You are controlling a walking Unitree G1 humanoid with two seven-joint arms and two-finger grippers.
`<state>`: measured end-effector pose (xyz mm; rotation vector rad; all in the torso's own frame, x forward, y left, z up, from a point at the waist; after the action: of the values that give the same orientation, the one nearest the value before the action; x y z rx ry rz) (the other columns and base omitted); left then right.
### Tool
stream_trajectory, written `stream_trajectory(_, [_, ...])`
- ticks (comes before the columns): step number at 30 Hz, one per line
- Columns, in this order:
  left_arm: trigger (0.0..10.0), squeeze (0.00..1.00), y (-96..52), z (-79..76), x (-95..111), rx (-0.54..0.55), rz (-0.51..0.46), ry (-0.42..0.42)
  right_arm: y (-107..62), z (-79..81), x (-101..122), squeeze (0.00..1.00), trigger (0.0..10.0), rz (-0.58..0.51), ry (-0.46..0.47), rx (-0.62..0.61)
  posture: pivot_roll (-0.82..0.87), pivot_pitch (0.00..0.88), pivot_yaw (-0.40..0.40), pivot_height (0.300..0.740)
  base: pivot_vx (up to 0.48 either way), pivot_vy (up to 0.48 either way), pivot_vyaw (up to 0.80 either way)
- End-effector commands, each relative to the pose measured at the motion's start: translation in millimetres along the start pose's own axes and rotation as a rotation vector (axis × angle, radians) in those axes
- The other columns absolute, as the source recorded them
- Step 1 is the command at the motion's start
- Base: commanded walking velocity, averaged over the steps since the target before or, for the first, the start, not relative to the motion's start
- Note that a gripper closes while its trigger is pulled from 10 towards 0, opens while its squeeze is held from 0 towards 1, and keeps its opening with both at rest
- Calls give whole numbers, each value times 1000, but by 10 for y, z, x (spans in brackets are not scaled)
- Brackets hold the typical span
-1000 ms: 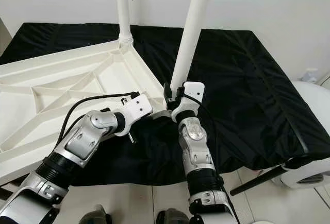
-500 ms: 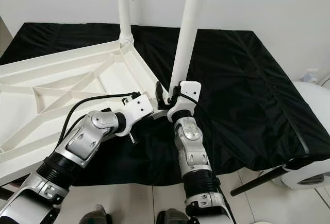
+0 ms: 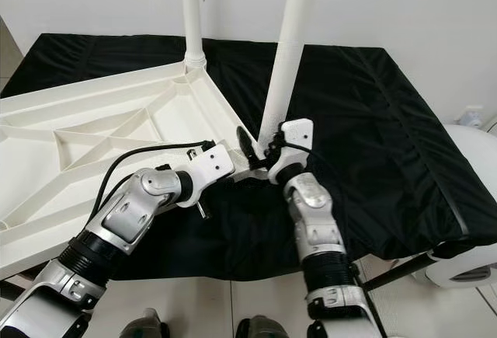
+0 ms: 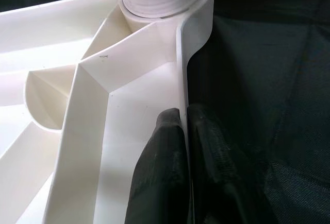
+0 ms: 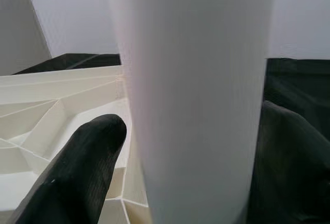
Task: Building children table
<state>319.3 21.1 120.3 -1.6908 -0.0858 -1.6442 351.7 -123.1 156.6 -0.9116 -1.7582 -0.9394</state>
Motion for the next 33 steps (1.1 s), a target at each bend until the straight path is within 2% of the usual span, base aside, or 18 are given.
stream_trajectory(1, [10000,0,17,-83,114,-7,-48,40,-27,-74,-29,0,10000,-3,-2,35,-3,0,-48,740,0,0,0])
stream_trajectory(4, [10000,0,13,-80,115,-8,-47,42,-42,-153,-84,0,10000,10,-8,102,-1,0,-45,740,0,0,0])
stream_trajectory(12, [10000,0,-1,-72,126,-7,-47,44,-30,-197,-209,0,10000,49,12,246,7,0,-37,740,0,0,0])
stream_trajectory(21, [10000,0,-7,-78,118,-10,-43,47,41,-237,-278,0,10000,75,18,284,12,0,-36,740,0,0,0])
stream_trajectory(22, [10000,0,-7,-76,121,-9,-44,47,50,-239,-291,0,8392,81,14,289,13,0,-38,740,0,0,0])
stream_trajectory(23, [10000,0,-6,-73,123,-8,-44,48,57,-241,-302,0,3333,87,13,293,14,0,-39,740,0,0,0])
stream_trajectory(24, [10000,0,-6,-73,123,-8,-44,48,57,-241,-302,0,3333,87,13,293,14,0,-39,740,0,0,0])
stream_trajectory(25, [10000,0,-6,-71,124,-8,-44,48,61,-244,-310,0,1922,91,14,297,14,0,-39,740,0,0,0])
stream_trajectory(26, [10000,0,-6,-71,124,-8,-44,48,61,-244,-310,0,1922,91,14,297,14,0,-39,740,0,0,0])
stream_trajectory(27, [10000,0,-7,-67,124,-6,-44,49,61,-248,-314,0,0,92,14,301,15,0,-40,740,0,0,0])
stream_trajectory(33, [10000,0,-8,-46,137,0,-47,54,30,-285,-347,0,0,93,8,314,13,0,-43,740,0,0,0])
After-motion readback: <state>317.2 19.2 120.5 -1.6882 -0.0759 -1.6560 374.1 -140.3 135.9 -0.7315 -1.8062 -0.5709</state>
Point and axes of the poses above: a point about 5 cm out from each wrist's last joint towards the gripper, its own y axis pointing out of the wrist towards the gripper, its own x axis along the axis of the wrist's last joint, z = x × y, the point moved 3 cm from there along y, pointing out of the wrist towards the gripper, and after that the axes turned 15 degrees about -y, right-handed, at the moved point
